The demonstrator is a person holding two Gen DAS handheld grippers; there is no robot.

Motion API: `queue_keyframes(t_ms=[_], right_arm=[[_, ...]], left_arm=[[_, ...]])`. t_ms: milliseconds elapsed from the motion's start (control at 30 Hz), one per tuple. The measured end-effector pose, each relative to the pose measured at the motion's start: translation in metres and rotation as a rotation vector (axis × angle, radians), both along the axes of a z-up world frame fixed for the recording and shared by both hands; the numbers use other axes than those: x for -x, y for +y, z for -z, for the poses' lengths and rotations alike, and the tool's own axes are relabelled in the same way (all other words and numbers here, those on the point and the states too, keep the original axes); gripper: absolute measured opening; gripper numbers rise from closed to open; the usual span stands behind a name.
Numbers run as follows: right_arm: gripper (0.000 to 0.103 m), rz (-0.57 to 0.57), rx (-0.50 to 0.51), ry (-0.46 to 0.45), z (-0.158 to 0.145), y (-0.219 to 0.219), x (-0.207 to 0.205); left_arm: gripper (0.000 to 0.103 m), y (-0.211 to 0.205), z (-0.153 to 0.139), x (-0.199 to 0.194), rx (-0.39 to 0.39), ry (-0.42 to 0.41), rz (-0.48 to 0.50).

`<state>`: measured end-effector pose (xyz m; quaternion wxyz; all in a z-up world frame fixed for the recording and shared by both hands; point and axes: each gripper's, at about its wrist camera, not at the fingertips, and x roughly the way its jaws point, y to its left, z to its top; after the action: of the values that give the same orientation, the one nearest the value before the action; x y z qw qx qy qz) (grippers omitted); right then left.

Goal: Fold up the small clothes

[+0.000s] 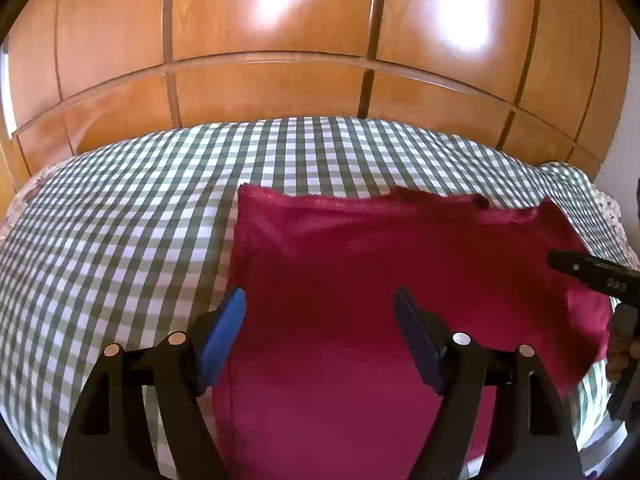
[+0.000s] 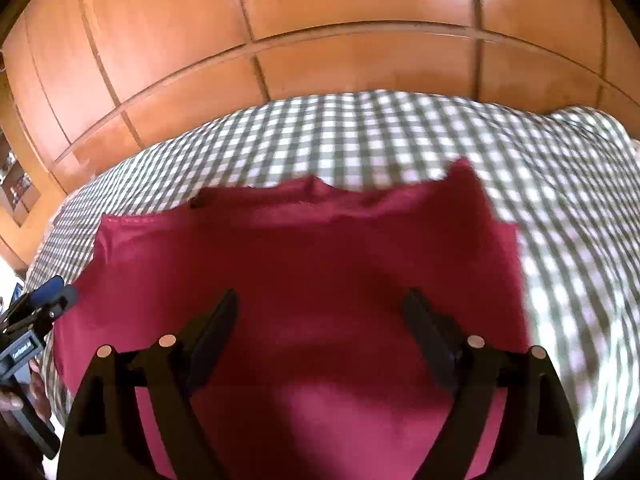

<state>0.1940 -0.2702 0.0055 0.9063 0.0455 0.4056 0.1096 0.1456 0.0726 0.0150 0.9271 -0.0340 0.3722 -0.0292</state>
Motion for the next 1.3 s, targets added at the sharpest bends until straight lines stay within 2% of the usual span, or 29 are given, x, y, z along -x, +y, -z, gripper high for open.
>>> queue_keyframes(t_ms=[133, 233, 333, 533, 700, 767, 800, 900, 933, 1033, 1167, 1300], right_arm=[[0.091, 0.07, 0.002, 0.021, 0.005, -0.029, 0.014], [0.09, 0.099, -0.036, 0.033, 0.009, -0.047, 0.02], [0.091, 0.139, -0.019, 0.029, 0.008, -0.055, 0.028], [0.091, 0.185, -0.081, 0.044, 0.015, -0.069, 0.04], [0.091, 0.222, -0.088, 0.05, 0.02, -0.082, 0.052], [0.091, 0.235, -0.091, 0.063, 0.026, -0.088, 0.056], [0.091, 0.24, -0.095, 0.074, 0.031, -0.091, 0.056], [0.09, 0.238, -0.132, 0.079, 0.039, -0.097, 0.06], [0.09, 0.238, -0.139, 0.077, 0.039, -0.099, 0.061], [0.09, 0.237, -0.152, 0.073, 0.038, -0.1, 0.064], [0.089, 0.245, -0.181, 0.057, 0.039, -0.104, 0.07], [0.085, 0.256, -0.145, 0.045, 0.038, -0.108, 0.069]], left_arm=[[0.079, -0.005, 0.0, 0.014, -0.008, -0.005, 0.007], [0.079, -0.008, 0.0, 0.025, -0.01, -0.005, 0.015], [0.079, -0.011, 0.0, 0.032, -0.025, -0.007, 0.018], [0.079, -0.009, 0.004, 0.041, -0.03, 0.01, 0.014], [0.079, 0.005, 0.014, 0.049, -0.037, 0.038, -0.035], [0.079, 0.015, 0.024, 0.053, -0.071, 0.07, -0.086], [0.079, 0.023, 0.032, 0.054, -0.067, 0.096, -0.109], [0.082, 0.047, 0.05, 0.058, 0.025, 0.157, -0.154], [0.082, 0.051, 0.05, 0.06, 0.034, 0.154, -0.162], [0.082, 0.05, 0.042, 0.065, -0.017, 0.126, -0.183], [0.082, 0.056, 0.029, 0.075, -0.021, 0.092, -0.237], [0.081, 0.06, 0.019, 0.086, -0.061, 0.051, -0.285]])
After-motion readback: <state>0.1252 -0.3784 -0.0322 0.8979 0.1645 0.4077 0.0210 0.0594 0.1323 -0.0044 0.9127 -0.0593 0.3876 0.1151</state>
